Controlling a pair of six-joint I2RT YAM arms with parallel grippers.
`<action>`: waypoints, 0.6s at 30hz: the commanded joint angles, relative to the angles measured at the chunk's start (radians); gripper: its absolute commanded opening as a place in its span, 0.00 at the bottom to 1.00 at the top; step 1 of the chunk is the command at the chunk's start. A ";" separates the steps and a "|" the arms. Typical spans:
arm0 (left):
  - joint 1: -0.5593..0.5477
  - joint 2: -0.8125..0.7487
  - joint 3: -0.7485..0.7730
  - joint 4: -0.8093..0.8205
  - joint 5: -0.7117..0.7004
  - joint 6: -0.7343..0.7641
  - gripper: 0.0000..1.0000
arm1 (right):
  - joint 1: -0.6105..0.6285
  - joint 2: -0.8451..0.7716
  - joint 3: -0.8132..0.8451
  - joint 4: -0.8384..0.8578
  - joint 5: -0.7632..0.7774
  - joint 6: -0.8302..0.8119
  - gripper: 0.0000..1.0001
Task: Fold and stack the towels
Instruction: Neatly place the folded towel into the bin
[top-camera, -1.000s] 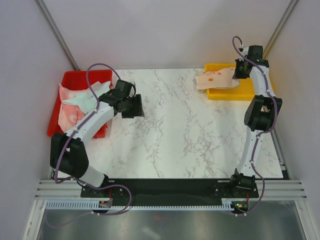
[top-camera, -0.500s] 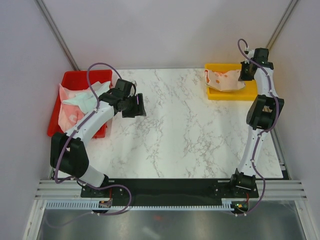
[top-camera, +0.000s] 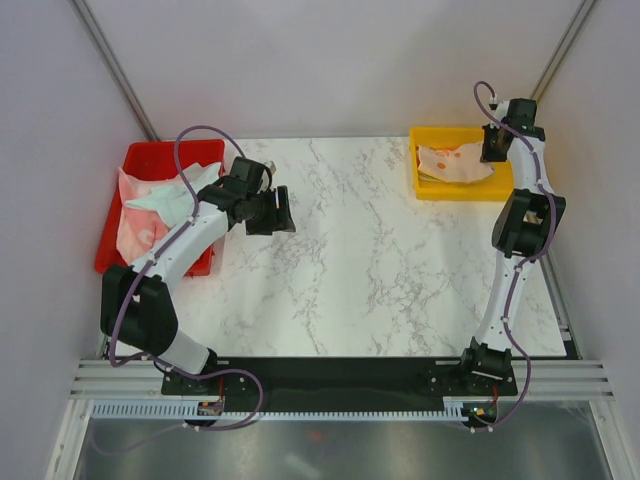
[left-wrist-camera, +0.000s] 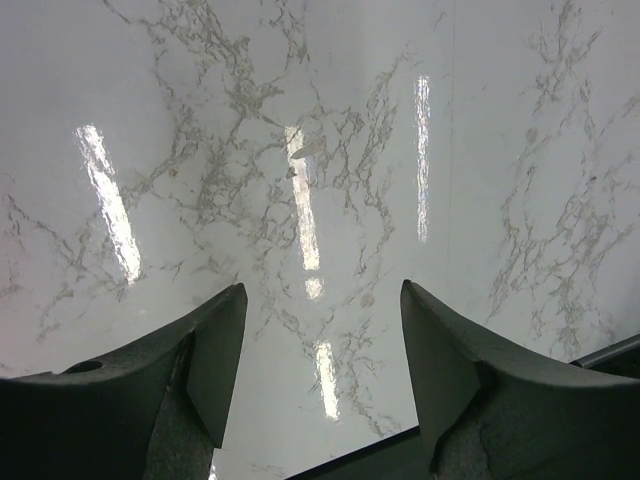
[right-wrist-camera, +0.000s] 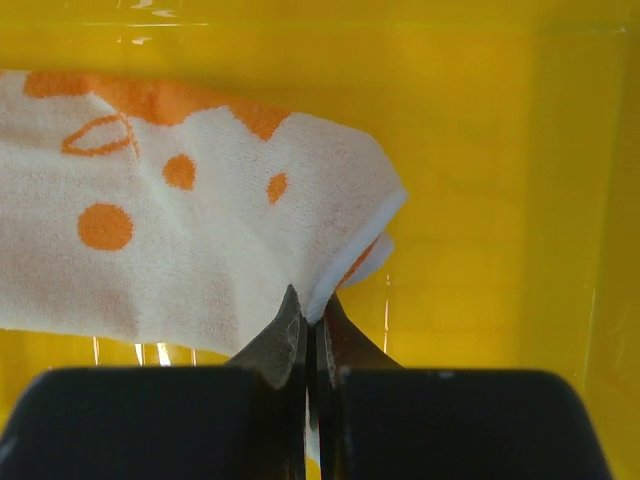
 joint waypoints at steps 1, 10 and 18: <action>-0.001 -0.006 0.042 0.016 0.012 0.033 0.71 | -0.006 0.019 0.054 0.077 0.037 -0.012 0.02; -0.001 -0.028 0.056 0.012 -0.001 0.035 0.73 | -0.007 0.030 0.063 0.163 0.020 0.000 0.50; -0.001 -0.065 0.146 0.010 -0.092 -0.013 0.74 | 0.023 -0.167 -0.063 0.206 0.123 0.099 0.68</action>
